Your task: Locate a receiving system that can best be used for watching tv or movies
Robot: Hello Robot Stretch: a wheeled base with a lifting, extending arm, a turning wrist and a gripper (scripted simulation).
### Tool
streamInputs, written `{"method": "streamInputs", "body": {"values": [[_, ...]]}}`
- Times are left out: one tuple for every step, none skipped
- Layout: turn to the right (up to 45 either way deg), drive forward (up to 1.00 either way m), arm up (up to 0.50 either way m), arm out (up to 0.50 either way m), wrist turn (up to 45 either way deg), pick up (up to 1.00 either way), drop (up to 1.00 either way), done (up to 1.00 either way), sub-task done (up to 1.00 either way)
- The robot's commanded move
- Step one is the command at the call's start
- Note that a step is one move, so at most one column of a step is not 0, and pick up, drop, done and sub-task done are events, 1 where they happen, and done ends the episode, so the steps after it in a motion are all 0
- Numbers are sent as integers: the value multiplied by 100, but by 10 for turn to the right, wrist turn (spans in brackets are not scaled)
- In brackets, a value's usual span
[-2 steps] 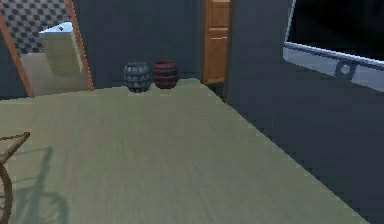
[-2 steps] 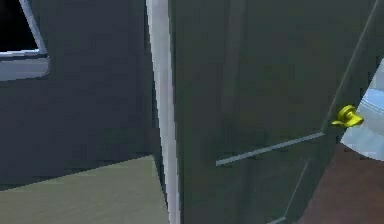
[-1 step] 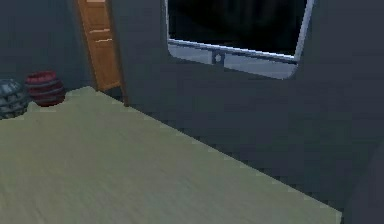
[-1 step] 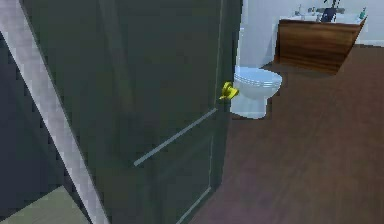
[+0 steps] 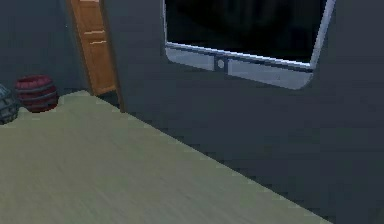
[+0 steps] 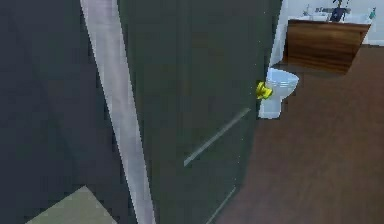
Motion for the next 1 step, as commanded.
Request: {"method": "streamInputs", "body": {"values": [[-330,0,0,0,0,0,0,0,0]]}}
